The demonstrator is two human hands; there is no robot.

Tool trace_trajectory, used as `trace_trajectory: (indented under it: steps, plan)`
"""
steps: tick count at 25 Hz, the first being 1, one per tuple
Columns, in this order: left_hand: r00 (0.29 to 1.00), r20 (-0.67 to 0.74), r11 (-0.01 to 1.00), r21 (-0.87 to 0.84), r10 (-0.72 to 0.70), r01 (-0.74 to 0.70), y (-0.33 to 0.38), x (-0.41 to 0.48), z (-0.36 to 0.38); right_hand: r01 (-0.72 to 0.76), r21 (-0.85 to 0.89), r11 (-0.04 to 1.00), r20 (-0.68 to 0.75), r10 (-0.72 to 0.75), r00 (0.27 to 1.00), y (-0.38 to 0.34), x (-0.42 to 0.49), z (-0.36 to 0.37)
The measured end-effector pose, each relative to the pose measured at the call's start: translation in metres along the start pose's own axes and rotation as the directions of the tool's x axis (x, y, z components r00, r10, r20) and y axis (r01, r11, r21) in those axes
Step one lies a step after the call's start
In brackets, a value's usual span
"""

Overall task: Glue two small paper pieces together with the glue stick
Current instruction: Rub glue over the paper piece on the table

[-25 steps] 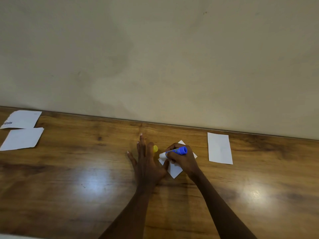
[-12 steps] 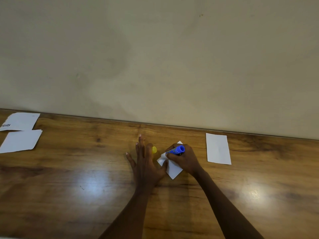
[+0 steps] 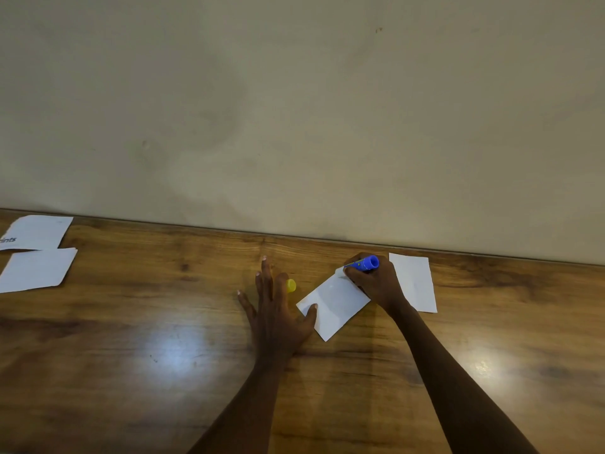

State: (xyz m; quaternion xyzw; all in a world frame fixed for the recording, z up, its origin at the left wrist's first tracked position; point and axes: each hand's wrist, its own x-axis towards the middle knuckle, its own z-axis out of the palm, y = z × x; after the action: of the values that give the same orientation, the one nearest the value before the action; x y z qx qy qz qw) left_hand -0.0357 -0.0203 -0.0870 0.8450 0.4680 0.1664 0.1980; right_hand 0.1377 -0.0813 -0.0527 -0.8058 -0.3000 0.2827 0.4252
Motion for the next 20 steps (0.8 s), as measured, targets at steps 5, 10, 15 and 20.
trace_trajectory:
  steps: [5, 10, 15, 20]
  plan:
    - [1.0, 0.005, 1.0, 0.013, 0.003, -0.004, 0.0, 0.0, 0.0, 0.016, 0.271, 0.963, -0.297, 0.068, 0.953, -0.002, -0.022, 0.001]
    - [1.0, -0.005, 1.0, 0.024, 0.004, -0.004, -0.001, 0.0, 0.001, -0.133, -0.266, 0.955, -0.401, 0.015, 0.916, 0.021, -0.068, 0.033]
    - [1.0, 0.009, 1.0, 0.026, -0.001, 0.001, -0.001, 0.001, 0.002, -0.098, -0.073, 0.992, -0.403, 0.061, 0.913, 0.009, -0.063, 0.039]
    - [1.0, 0.014, 1.0, 0.031, -0.004, 0.004, -0.001, 0.002, 0.001, -0.021, 0.506, 0.862, -0.416, 0.266, 0.87, 0.0, -0.073, 0.049]
